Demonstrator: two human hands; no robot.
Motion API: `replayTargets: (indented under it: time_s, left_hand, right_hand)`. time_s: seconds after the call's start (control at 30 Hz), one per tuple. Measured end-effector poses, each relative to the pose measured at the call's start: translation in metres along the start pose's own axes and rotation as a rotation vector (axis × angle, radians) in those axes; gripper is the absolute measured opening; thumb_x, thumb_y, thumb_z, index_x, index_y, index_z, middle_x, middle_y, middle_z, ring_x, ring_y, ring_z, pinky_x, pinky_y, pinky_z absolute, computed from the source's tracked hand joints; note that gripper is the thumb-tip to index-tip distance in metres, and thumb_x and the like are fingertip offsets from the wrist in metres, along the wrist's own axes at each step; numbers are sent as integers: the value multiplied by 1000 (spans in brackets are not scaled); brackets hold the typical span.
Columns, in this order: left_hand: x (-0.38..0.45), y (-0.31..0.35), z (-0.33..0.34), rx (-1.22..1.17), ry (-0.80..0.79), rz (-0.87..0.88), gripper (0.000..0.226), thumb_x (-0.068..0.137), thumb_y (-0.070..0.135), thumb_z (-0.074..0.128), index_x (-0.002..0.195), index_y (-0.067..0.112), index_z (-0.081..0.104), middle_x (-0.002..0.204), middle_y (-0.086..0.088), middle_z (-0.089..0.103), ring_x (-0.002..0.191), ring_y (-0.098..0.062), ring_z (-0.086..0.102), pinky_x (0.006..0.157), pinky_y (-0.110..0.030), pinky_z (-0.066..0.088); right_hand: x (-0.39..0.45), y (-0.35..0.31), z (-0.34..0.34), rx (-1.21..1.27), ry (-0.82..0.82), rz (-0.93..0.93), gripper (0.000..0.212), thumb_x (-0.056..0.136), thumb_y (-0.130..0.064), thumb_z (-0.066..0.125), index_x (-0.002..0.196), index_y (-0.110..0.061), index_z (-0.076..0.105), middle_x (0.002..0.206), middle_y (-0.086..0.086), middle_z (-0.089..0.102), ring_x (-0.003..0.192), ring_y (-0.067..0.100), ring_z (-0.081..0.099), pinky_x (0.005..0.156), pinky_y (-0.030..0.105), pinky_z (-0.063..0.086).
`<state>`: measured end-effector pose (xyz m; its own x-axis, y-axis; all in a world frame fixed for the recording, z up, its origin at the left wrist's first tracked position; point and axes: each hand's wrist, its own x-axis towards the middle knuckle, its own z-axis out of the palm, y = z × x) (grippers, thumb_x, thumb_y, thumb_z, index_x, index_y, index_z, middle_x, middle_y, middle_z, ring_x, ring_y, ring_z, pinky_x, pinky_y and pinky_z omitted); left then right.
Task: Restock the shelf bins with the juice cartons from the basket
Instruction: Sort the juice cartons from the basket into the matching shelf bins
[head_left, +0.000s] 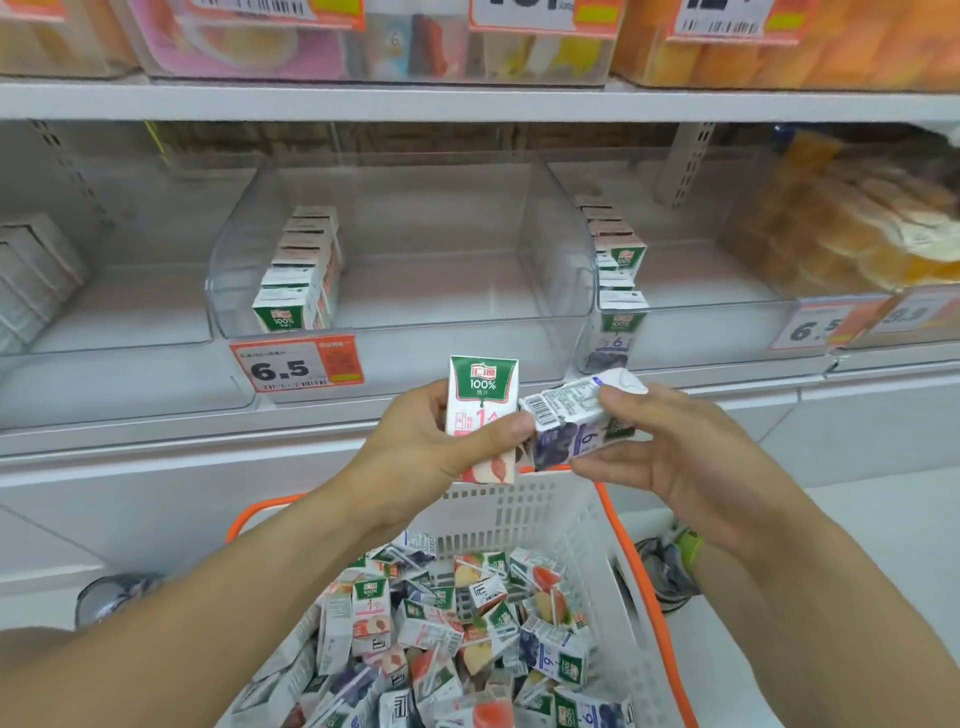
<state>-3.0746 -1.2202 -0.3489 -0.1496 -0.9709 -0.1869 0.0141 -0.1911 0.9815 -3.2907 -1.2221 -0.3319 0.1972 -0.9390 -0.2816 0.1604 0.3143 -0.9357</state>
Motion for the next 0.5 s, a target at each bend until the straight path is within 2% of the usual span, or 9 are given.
replayTargets:
  time_s: [0.07, 0.13, 0.23, 0.27, 0.3, 0.37, 0.43, 0.5]
  left_hand:
    - [7, 3, 7, -28, 82, 55, 32, 77, 23, 77, 104, 8, 68, 84, -8, 77, 70, -16, 72, 56, -17, 52]
    - [18, 9, 14, -51, 174, 121, 37, 79, 26, 76, 108, 6, 67, 90, -7, 78, 78, -18, 75, 63, -20, 56]
    - [34, 19, 23, -115, 238, 171, 47, 72, 40, 73, 108, 10, 67, 93, -4, 78, 85, -21, 75, 73, -29, 60]
    - [39, 22, 25, -129, 242, 180, 46, 70, 42, 73, 106, 13, 67, 93, -4, 77, 87, -21, 75, 74, -31, 61]
    - [43, 23, 27, -136, 239, 188, 44, 69, 42, 73, 104, 16, 67, 94, -4, 77, 88, -22, 75, 75, -33, 61]
    - [50, 24, 30, -148, 225, 194, 41, 68, 42, 74, 102, 19, 67, 96, -5, 77, 89, -23, 75, 76, -35, 60]
    - [54, 23, 29, -143, 228, 185, 41, 68, 42, 73, 102, 20, 68, 96, -4, 77, 89, -22, 75, 76, -35, 60]
    - [56, 20, 27, -122, 246, 170, 43, 68, 46, 72, 103, 20, 68, 95, -2, 77, 88, -21, 75, 77, -35, 60]
  right_hand:
    - [-2, -15, -7, -25, 109, -157, 22, 78, -20, 73, 97, -8, 75, 94, 10, 73, 74, 29, 70, 84, 45, 60]
    - [-1, -31, -16, -32, 274, -352, 11, 77, -20, 77, 87, -15, 75, 84, 3, 69, 73, 27, 70, 82, 44, 61]
    - [13, -58, -37, -224, 544, -664, 33, 80, -25, 82, 107, -13, 66, 97, 3, 73, 86, 26, 74, 74, 38, 62]
    - [22, -66, -47, -327, 601, -743, 38, 79, -28, 84, 108, -16, 62, 99, 4, 73, 88, 24, 74, 72, 37, 62]
    - [32, -73, -56, -462, 654, -782, 42, 76, -32, 86, 106, -21, 59, 98, 0, 72, 88, 19, 74, 71, 34, 62]
    - [56, -89, -74, -751, 728, -763, 47, 68, -42, 89, 102, -24, 61, 95, -7, 71, 84, 9, 70, 69, 20, 57]
    - [84, -102, -85, -953, 658, -723, 50, 64, -40, 91, 103, -19, 69, 95, -4, 72, 81, 8, 66, 65, 7, 47]
    - [111, -109, -90, -1139, 562, -626, 53, 63, -35, 91, 109, -14, 73, 103, 2, 74, 86, 11, 63, 67, 1, 42]
